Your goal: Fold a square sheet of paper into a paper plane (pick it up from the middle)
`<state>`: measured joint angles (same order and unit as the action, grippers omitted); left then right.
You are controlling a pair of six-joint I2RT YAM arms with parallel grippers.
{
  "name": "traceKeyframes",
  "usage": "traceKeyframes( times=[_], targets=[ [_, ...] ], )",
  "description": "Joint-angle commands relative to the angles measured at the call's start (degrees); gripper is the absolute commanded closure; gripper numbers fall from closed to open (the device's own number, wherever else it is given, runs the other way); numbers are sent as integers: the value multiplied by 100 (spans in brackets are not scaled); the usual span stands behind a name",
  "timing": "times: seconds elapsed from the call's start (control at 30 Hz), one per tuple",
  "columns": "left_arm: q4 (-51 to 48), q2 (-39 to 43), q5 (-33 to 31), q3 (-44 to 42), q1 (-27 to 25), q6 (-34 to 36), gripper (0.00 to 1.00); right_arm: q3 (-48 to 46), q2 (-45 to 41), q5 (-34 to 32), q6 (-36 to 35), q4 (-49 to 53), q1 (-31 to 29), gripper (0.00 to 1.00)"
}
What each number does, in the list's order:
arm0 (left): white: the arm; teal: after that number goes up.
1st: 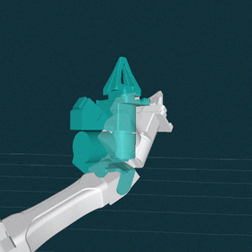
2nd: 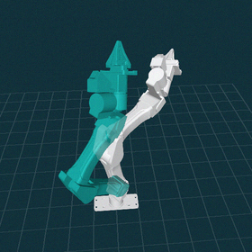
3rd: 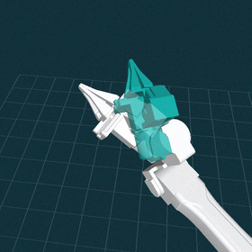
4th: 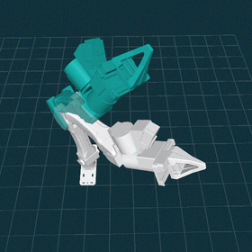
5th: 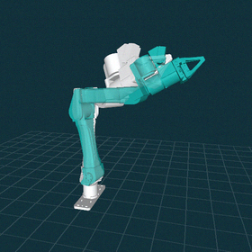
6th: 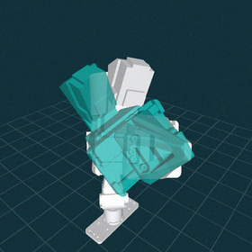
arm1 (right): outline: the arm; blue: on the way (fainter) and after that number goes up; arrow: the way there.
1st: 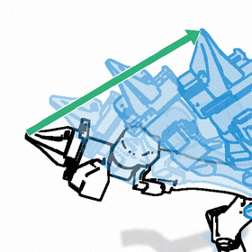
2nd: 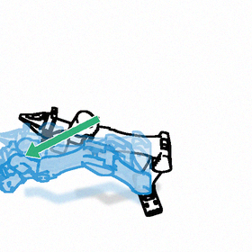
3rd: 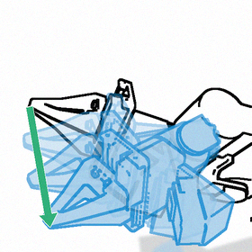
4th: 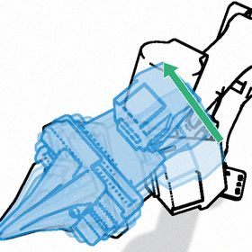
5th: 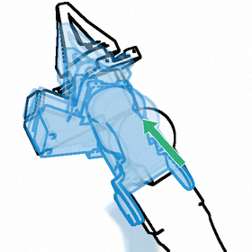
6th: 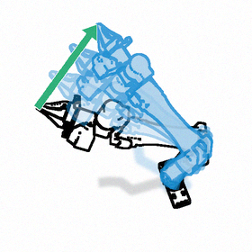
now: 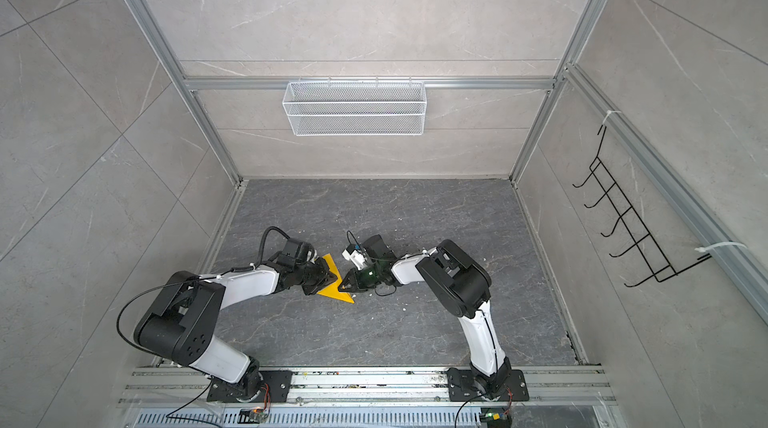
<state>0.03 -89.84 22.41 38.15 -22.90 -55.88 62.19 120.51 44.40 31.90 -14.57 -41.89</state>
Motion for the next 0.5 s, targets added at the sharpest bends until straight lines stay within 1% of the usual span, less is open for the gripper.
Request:
traceKeyframes(
  times=[0.0,0.37,0.47],
  targets=[
    [-97,-40,-23,171,-3,122,89,-211,372,-485,10,745,31,87],
    [-197,98,-229,8,-3,7,89,-62,473,-463,10,979,49,86],
    [-214,116,-229,34,1,15,89,-15,493,-459,-7,1065,49,88]
  ],
)
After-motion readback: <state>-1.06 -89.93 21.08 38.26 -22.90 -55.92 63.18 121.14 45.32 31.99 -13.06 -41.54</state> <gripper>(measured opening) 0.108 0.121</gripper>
